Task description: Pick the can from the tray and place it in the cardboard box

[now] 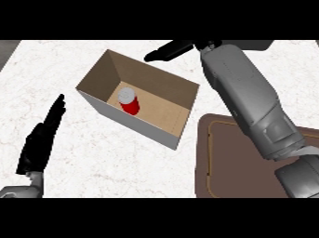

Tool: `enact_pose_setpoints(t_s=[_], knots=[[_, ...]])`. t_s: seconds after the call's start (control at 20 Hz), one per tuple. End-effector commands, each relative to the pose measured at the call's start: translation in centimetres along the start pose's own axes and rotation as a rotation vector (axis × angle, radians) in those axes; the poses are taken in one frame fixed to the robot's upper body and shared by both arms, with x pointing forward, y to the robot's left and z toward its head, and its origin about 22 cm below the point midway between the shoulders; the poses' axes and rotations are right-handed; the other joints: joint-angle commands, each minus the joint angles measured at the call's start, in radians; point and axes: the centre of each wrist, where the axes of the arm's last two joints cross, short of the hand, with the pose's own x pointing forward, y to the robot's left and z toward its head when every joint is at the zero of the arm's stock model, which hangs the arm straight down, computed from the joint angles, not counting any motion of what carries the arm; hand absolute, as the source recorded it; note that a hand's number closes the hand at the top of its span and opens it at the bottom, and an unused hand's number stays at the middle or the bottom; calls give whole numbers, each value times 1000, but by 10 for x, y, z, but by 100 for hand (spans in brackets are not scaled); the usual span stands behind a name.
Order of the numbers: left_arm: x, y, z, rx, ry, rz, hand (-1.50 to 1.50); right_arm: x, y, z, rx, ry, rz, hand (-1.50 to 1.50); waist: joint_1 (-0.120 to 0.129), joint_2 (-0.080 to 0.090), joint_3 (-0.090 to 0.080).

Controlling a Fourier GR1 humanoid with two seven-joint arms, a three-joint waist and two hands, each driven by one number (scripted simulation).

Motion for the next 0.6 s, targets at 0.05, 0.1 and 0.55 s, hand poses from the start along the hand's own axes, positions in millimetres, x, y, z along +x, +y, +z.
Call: enact_pose_setpoints(t_s=[0.05,0.1,0.55], knots=[[3,-12,-4,-3,-40,-10,0,-23,-76,20,-162,5,-42,-150,3,12,1],[-14,-15,8,6,-8,8,0,-2,-100,15,-168,26,-49,-150,2,6,0],[-9,-4,6,-28,-31,-7,0,-19,-196,67,-141,-8,-33,-150,31,19,2]])
